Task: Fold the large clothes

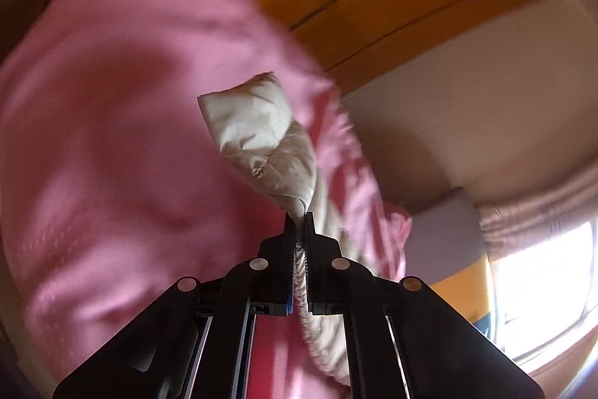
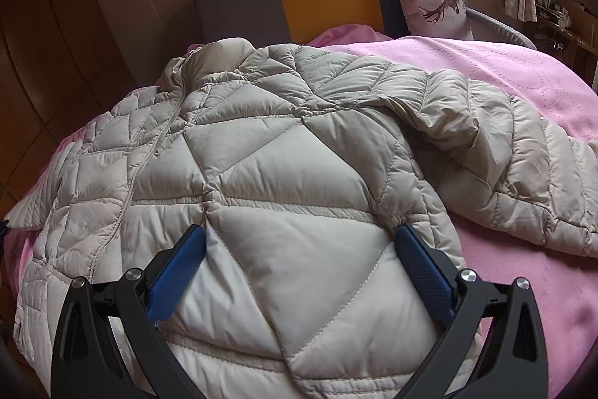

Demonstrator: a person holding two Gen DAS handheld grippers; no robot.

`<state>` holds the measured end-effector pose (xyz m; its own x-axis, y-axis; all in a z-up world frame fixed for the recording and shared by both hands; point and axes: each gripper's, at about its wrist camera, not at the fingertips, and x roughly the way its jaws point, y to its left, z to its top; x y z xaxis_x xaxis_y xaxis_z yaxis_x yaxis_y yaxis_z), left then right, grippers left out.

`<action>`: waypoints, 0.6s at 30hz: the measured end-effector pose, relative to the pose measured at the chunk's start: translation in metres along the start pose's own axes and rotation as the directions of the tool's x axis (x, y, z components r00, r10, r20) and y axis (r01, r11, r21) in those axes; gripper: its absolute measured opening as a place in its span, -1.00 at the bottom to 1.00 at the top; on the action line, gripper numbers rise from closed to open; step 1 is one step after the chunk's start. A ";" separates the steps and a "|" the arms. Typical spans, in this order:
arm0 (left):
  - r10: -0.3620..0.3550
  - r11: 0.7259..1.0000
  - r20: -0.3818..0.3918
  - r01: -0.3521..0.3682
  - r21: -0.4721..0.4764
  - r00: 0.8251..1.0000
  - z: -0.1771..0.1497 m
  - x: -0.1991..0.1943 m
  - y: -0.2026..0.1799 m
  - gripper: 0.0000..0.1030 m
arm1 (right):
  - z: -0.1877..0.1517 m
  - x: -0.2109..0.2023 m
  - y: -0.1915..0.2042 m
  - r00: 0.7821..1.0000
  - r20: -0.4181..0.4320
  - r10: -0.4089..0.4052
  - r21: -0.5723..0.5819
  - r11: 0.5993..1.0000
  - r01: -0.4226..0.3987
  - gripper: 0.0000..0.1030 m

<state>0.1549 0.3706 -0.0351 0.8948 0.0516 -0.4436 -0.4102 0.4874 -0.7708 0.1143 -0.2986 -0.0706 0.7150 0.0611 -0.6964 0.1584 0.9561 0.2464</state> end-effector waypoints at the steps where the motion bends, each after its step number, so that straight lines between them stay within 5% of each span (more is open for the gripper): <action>1: -0.016 0.999 0.022 0.015 0.045 1.000 -0.003 -0.007 -0.014 -0.94 | 0.000 0.000 0.000 1.000 0.001 0.003 0.002 1.000 -0.003 0.97; 4: -0.071 0.977 0.081 0.053 0.206 0.994 -0.014 -0.029 -0.066 -0.94 | 0.000 0.000 -0.002 1.000 0.005 0.012 0.007 1.000 -0.012 0.97; 8: -0.175 0.896 0.107 0.113 0.430 0.979 -0.047 -0.054 -0.132 -0.94 | 0.000 -0.001 -0.005 0.999 0.014 0.031 0.020 0.999 -0.031 0.97; 13: -0.264 0.772 -0.019 0.222 0.596 0.964 -0.103 -0.055 -0.194 -0.94 | 0.000 0.000 -0.006 0.999 0.020 0.043 0.028 0.999 -0.044 0.97; 18: -0.275 0.640 -0.161 0.306 0.705 0.948 -0.175 -0.042 -0.232 -0.94 | -0.001 0.000 -0.007 0.998 0.025 0.050 0.034 0.998 -0.051 0.97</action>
<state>0.1812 0.1031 0.0824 0.9325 -0.2258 -0.2819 0.1353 0.9420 -0.3071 0.1124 -0.3047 -0.0731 0.7391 0.1019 -0.6658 0.1445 0.9415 0.3044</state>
